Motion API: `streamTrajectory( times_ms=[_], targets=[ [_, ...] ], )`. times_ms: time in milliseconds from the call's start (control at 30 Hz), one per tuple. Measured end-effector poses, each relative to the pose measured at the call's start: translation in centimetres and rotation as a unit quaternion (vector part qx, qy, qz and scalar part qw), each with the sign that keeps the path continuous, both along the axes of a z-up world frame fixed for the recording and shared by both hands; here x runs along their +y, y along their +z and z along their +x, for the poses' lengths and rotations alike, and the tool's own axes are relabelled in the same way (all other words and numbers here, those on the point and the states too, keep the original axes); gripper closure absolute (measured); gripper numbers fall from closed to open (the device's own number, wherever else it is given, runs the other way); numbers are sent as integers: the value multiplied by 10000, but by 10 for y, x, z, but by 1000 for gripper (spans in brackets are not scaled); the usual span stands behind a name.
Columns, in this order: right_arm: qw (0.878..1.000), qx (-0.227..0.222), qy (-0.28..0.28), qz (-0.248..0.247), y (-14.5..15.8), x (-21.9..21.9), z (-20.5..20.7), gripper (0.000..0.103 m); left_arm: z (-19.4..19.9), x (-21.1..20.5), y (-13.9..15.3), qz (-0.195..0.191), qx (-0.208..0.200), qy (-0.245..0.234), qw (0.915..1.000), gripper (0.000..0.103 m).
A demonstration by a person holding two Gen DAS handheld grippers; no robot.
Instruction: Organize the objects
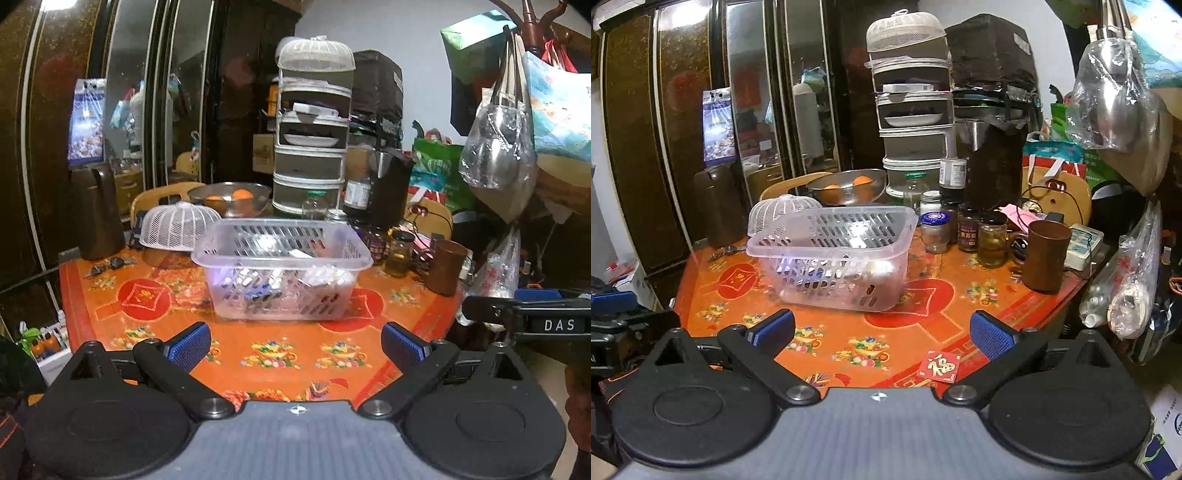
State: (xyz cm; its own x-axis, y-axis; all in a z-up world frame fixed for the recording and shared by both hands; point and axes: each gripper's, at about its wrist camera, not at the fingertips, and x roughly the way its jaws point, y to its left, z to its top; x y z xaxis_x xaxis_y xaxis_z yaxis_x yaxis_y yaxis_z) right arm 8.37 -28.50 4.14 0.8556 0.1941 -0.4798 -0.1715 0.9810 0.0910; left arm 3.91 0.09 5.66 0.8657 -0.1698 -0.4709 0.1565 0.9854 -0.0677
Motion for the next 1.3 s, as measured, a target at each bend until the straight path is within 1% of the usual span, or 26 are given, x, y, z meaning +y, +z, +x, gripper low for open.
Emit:
streamTrajectory(
  times_ms=[200, 333, 433, 633, 700, 767, 833, 933, 1067, 1300],
  targets=[
    [9999, -27, 112, -129, 0, 7, -10, 0, -8, 1, -1, -158, -18, 7, 9999, 3],
    [9997, -91, 156, -144, 3, 11, -15, 0, -7, -1, 2, -49, -22, 86, 9999, 3],
    [9997, -146, 64, -167, 5, 11, -16, 0, -8, -3, 4, -6, -39, 67, 10000, 3],
    [9999, -20, 84, -52, 4, 7, -13, 0, -11, -5, 11, -7, -133, 115, 9998, 3],
    [9999, -5, 73, -90, 4, 7, -12, 0, -12, -8, 13, 22, -160, 113, 9998, 3],
    [9997, 69, -9, -219, 4, 10, -12, 0, -11, -10, 13, 105, -104, 135, 9998, 3],
    [9994, 29, -63, -338, 6, 9, -16, 0, -13, -10, 15, 162, -117, 188, 9996, 3],
    [9996, -13, -111, -276, 9, 4, -19, 0, -14, -8, 15, 63, -96, 226, 9997, 3],
    [9998, -42, -124, -134, 12, -2, -18, 0, -13, -10, 13, 127, -93, 230, 9996, 3],
    [9998, -79, -64, -159, 14, 3, -19, 0, -15, -7, 14, 72, -92, 207, 9997, 3]
  ],
)
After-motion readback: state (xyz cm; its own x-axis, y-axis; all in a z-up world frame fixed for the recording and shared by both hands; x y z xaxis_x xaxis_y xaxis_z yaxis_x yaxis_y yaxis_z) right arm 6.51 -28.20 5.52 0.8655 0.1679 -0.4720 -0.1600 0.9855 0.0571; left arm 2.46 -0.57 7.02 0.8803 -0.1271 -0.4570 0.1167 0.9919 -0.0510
